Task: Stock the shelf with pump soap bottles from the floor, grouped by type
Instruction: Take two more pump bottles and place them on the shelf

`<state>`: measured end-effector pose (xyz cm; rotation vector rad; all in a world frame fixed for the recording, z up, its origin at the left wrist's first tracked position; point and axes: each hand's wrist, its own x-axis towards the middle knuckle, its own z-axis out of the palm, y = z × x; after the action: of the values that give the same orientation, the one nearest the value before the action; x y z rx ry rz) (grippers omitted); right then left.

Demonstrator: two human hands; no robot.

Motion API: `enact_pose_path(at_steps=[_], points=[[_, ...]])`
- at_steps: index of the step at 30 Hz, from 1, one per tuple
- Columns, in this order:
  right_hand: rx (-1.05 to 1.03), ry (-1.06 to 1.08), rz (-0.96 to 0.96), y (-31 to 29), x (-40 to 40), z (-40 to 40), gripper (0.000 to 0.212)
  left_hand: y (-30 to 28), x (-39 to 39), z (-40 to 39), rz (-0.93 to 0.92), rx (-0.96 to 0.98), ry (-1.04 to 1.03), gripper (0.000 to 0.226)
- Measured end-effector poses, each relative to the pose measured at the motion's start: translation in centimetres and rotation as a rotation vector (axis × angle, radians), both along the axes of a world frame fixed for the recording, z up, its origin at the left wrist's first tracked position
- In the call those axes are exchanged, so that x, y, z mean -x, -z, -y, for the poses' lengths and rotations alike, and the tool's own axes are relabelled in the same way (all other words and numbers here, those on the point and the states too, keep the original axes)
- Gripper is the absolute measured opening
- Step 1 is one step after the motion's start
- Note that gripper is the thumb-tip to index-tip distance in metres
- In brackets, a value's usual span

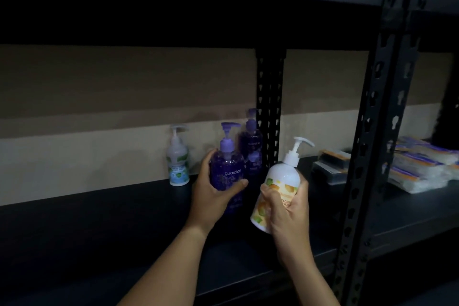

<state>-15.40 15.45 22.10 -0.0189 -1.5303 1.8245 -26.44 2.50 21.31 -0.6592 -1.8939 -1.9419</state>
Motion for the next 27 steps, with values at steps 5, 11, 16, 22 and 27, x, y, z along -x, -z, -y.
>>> enact_pose_path(at_steps=[5,11,16,22,27], points=[[0.007,-0.021,0.014,0.2,0.3,0.2,0.050,0.4,3.0,-1.5,0.011,0.019,-0.010,0.100],[-0.014,-0.035,-0.002,0.3,0.4,0.6,0.054,1.0,7.3,-3.6,0.030,0.034,-0.122,0.082],[-0.026,-0.054,0.002,0.6,0.6,0.3,0.059,1.2,9.9,-4.2,0.038,0.076,-0.193,0.067],[-0.034,-0.072,-0.008,0.9,0.9,0.1,0.062,1.2,11.8,-3.9,0.033,0.028,-0.183,0.079],[-0.021,-0.083,-0.017,0.8,0.9,0.2,0.066,1.4,12.4,-4.0,0.065,0.032,-0.198,0.073]])
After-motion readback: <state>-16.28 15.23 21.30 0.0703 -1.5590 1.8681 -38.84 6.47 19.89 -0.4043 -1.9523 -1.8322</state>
